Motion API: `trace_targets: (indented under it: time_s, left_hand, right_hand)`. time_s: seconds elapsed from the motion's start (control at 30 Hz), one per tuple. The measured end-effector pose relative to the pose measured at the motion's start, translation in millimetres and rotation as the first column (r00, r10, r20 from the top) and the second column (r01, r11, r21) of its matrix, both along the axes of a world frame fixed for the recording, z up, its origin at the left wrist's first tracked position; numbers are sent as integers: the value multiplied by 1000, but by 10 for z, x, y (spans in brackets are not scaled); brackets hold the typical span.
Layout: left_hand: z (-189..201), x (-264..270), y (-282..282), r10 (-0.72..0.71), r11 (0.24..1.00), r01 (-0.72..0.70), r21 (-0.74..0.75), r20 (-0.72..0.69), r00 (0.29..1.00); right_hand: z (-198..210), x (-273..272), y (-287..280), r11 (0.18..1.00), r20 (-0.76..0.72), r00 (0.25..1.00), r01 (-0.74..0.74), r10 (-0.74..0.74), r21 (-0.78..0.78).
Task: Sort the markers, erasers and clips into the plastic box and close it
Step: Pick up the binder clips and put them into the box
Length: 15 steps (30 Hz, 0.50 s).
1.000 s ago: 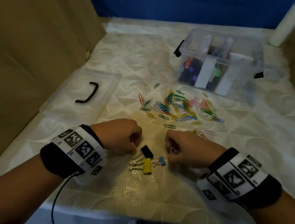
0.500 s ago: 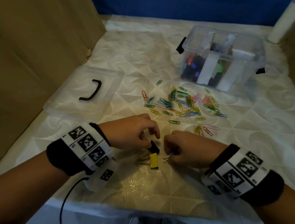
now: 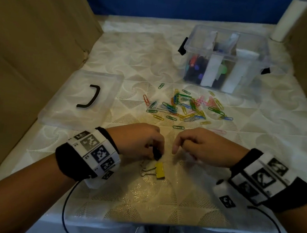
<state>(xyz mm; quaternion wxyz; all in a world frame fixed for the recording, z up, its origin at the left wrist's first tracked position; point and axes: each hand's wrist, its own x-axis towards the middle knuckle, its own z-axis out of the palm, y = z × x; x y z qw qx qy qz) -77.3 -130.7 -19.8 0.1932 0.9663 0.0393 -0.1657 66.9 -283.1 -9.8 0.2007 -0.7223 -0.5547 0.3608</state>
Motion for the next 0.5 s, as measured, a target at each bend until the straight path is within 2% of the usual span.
trace_targets:
  time_s: [0.03,0.07,0.17,0.23,0.3,0.5]
  left_hand:
    - [3,1,51,22,1000,-22,17,-2,1000]
    - [11,-1,107,49,998,-48,39,-4,999]
    - [55,-25,291,137,987,-139,76,29,990]
    - [94,-36,395,195,978,-199,64,65,979]
    - [114,-27,479,244,967,-250,53,102,964]
    - [152,72,583,257,961,-264,88,84,963]
  right_hand:
    - [26,-61,12,998,173,983,-64,59,22]
    - [43,-127,20,993,281,954,-117,108,14]
    - [-2,-329,75,967,413,874,-231,257,-111]
    - [-62,-437,140,946,455,830,-266,322,-185]
    - [-107,-475,203,940,468,815,-285,342,-189]
    - [-12,-180,153,961,383,881,-251,278,-119]
